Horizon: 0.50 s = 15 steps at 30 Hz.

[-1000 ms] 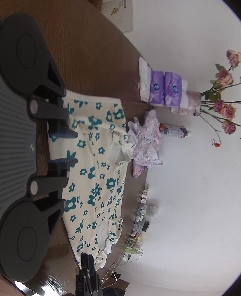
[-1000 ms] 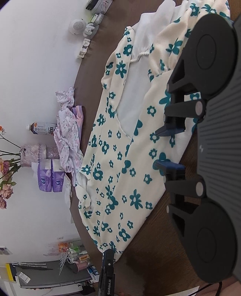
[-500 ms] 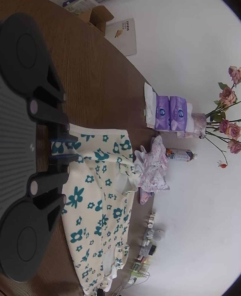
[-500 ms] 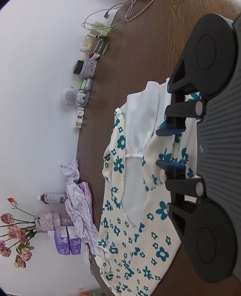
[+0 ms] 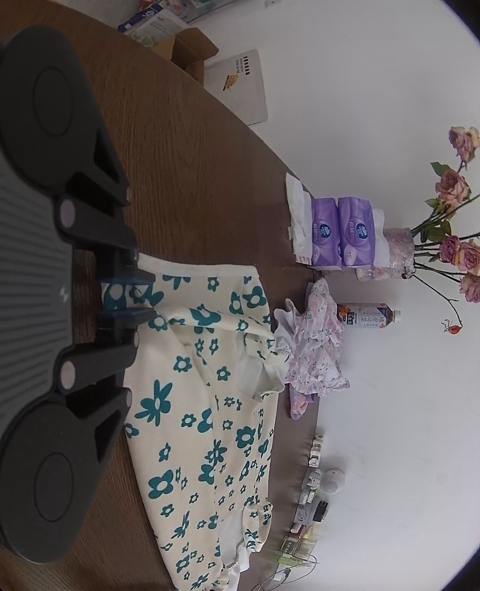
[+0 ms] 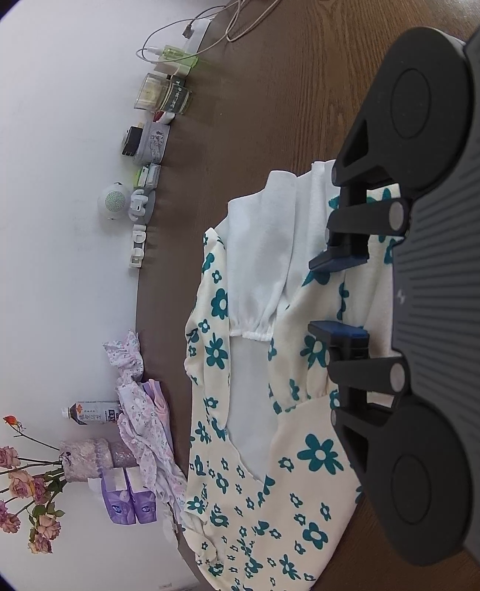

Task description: Fold clothes

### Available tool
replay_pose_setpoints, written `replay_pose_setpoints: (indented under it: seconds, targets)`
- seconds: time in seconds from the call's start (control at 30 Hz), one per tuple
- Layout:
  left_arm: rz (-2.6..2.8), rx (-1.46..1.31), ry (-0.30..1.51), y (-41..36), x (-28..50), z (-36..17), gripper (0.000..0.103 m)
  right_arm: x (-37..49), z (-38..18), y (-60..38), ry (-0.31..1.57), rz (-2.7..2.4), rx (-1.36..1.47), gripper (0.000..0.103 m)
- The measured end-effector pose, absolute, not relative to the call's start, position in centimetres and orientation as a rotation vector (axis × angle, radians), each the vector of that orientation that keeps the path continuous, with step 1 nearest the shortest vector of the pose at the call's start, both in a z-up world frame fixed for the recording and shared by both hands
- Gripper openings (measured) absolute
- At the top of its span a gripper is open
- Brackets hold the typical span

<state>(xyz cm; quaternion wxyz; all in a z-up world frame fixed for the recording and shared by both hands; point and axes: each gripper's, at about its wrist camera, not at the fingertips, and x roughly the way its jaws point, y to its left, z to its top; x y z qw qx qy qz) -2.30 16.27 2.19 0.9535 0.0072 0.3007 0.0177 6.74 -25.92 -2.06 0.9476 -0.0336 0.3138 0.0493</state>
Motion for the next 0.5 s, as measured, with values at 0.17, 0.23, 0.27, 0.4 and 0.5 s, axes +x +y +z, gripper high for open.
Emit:
replay_pose_setpoints:
  seconds: [0.17, 0.23, 0.27, 0.4, 0.5]
  targets:
    - [0.001, 0.047, 0.551, 14.7, -2.3, 3.8, 0.013, 5.7, 0.0, -25.9, 0.575, 0.160, -0.016, 0.029]
    - [-0.035, 0.057, 0.537, 13.7, -1.8, 4.1, 0.013, 5.4, 0.9, -24.9, 0.541, 0.190, -0.033, 0.029]
    - [-0.054, 0.061, 0.533, 13.2, -1.5, 4.2, 0.015, 5.3, 1.3, -24.2, 0.529, 0.206, -0.048, 0.029]
    - [-0.138, 0.063, 0.529, 11.0, -0.1, 4.2, 0.018, 5.8, 1.1, -21.4, 0.525, 0.296, -0.064, 0.031]
    - [-0.198, 0.063, 0.535, 9.4, 1.0, 3.9, 0.020, 6.4, 0.2, -19.2, 0.548, 0.369, -0.073, 0.031]
